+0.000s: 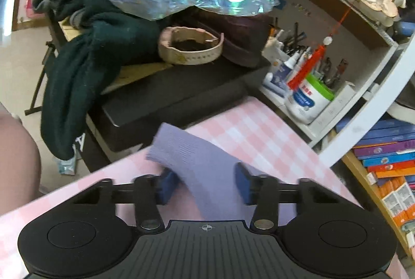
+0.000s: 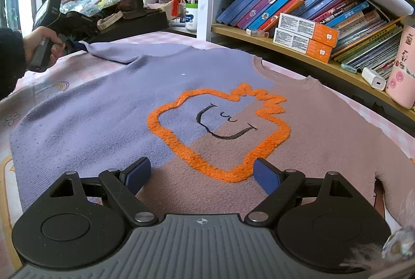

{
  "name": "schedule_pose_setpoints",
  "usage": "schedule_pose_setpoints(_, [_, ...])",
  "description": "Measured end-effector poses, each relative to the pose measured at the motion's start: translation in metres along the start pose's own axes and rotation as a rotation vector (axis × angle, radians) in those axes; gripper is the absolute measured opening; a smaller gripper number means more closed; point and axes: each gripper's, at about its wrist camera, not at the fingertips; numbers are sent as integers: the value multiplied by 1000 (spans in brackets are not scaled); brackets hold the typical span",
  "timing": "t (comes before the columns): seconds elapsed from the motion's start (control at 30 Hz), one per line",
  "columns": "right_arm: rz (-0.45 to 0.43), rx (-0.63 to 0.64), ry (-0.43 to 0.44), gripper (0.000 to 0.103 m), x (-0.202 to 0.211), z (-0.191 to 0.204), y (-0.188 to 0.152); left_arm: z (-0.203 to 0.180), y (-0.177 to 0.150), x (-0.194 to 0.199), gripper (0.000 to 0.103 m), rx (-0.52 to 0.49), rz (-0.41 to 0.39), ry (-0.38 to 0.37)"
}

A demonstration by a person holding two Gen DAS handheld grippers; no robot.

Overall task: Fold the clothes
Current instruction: 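Grasp the lavender sleeve cuff with the left gripper and lift it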

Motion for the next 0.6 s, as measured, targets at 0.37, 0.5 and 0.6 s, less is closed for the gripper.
schedule_pose_setpoints(0.37, [42, -120, -114, 86, 43, -2, -25, -15, 5, 16, 3, -79, 22, -134])
schedule_pose_setpoints(0.5, [68, -156, -161, 86, 58, -3, -41, -74, 5, 27, 3, -131, 46, -349])
schedule_pose_setpoints(0.6, [70, -183, -167, 86, 65, -5, -47, -130, 0, 32, 3, -176, 59, -498])
Point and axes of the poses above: each gripper's, at about its wrist camera, not at the fingertips, and x roughly against the way its jaws point, z to its left, y to its top, and after that the axes turned 13 degrees about -y, right-handed
